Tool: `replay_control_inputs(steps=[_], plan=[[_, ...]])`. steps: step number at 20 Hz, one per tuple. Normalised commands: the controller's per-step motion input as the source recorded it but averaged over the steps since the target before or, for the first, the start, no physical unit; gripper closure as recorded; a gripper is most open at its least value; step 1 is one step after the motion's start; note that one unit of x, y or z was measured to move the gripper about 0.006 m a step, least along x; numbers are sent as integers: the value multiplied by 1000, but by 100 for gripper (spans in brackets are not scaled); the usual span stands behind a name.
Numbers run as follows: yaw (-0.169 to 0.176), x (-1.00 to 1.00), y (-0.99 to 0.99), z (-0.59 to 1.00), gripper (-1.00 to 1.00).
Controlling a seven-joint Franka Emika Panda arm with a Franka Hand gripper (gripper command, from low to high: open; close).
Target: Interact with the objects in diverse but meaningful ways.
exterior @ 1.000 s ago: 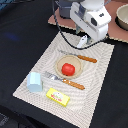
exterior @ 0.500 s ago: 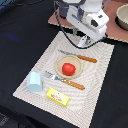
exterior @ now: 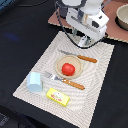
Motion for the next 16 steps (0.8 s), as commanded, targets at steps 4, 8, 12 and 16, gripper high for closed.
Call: replay_control_inputs(steps=[4, 8, 12, 16], plan=[[81, -14, 122, -34, 100], [78, 0, 107, -50, 100], [68, 2, 110, -71, 100], [36, 23, 67, 64, 100]])
